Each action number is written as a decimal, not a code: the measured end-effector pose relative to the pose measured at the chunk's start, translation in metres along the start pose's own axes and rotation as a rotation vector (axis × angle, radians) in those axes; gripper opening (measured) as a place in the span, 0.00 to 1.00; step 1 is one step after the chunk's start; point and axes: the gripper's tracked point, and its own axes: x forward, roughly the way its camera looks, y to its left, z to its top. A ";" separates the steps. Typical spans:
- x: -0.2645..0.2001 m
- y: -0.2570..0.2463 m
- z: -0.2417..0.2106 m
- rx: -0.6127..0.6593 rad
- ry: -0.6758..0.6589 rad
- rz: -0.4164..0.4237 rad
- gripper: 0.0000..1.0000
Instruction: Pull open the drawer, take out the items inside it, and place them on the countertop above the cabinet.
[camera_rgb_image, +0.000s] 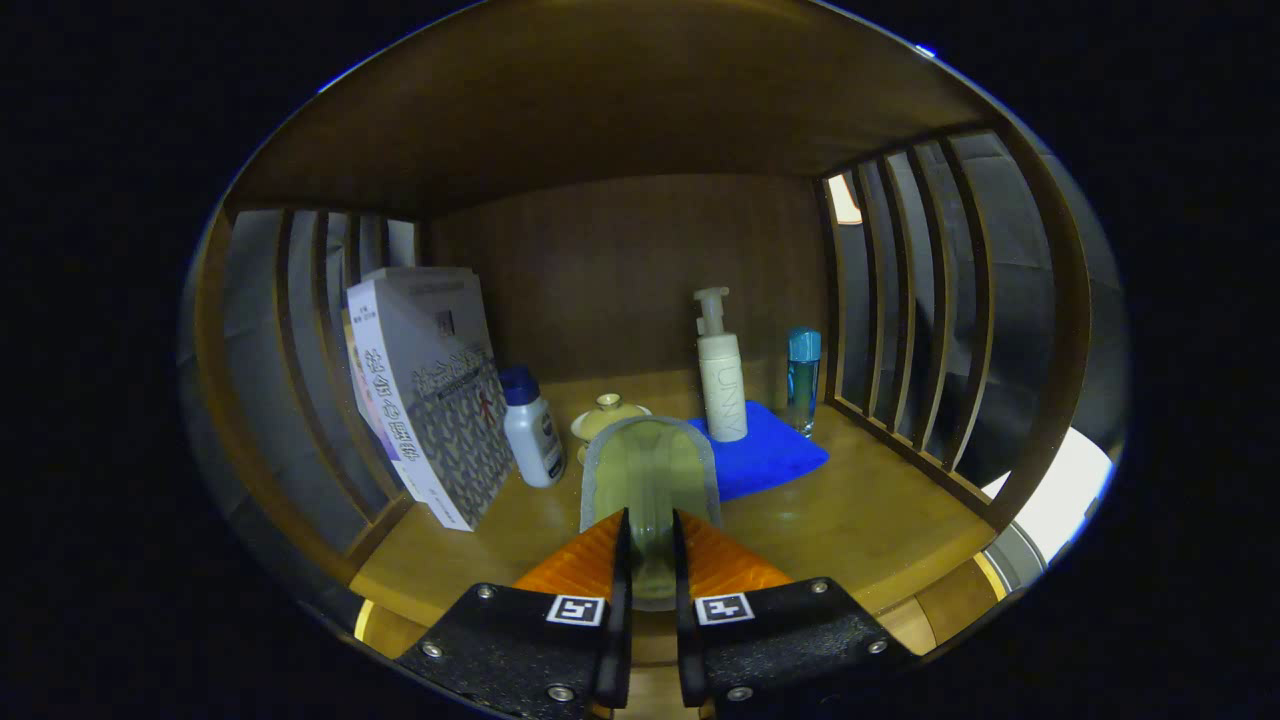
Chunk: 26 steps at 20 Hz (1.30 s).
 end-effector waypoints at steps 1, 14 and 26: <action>0.004 -0.002 -0.006 -0.008 0.021 -0.006 0.19; -0.016 0.004 0.021 0.036 -0.176 0.070 0.58; -0.222 0.017 -0.007 -0.020 -0.407 0.138 0.95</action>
